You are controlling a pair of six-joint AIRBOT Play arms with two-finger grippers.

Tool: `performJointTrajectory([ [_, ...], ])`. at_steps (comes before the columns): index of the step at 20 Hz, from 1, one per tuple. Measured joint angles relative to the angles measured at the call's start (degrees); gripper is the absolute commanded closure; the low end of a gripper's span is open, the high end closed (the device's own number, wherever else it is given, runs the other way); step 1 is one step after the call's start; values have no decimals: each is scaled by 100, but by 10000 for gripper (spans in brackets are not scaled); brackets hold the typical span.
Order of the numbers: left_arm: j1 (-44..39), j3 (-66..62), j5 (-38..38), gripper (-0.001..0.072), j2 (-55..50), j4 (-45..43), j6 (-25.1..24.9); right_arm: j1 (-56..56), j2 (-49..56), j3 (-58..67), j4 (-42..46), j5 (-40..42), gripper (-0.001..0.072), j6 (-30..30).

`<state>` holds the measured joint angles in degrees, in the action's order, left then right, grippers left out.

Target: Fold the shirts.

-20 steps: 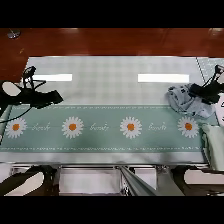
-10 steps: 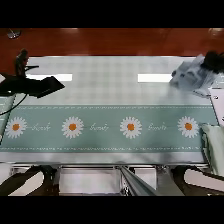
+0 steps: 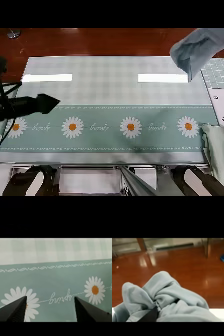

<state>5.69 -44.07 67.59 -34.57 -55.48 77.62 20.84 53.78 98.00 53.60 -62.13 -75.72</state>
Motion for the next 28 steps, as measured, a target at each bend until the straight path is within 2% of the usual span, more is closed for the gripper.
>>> performJointTrajectory([
  [4,-2,282,-68,6,385,7,15,-621,-260,-105,-428,-542,687,258],
  [8,-13,356,-376,6,407,13,17,-2601,13,-927,387,-601,687,-212],
  [11,-15,376,-535,6,319,11,17,-4105,769,-1523,1167,-79,686,-852],
  [15,-15,387,-662,6,151,9,17,-5364,2269,-1808,1287,905,685,-1491],
  [16,-15,389,-680,6,96,9,17,-5582,2656,-1836,1069,1147,639,-1574],
  [17,-15,389,-684,6,28,9,20,-5764,3008,-1860,772,1360,332,-1609],
  [18,-15,389,-699,6,-39,9,17,-5890,3279,-1873,442,1499,83,-1591],
  [21,-15,389,-715,5,-264,7,17,-5897,3764,-1725,-426,1558,82,-1266],
  [23,-15,389,-664,5,-400,7,20,-5460,3768,-1456,-726,1128,83,-1086],
  [26,-20,396,-258,5,-610,11,44,-4225,3294,-1163,-782,293,83,-927],
  [28,-85,498,98,5,-800,164,42,-3230,2767,-1213,-354,-221,84,-879],
])
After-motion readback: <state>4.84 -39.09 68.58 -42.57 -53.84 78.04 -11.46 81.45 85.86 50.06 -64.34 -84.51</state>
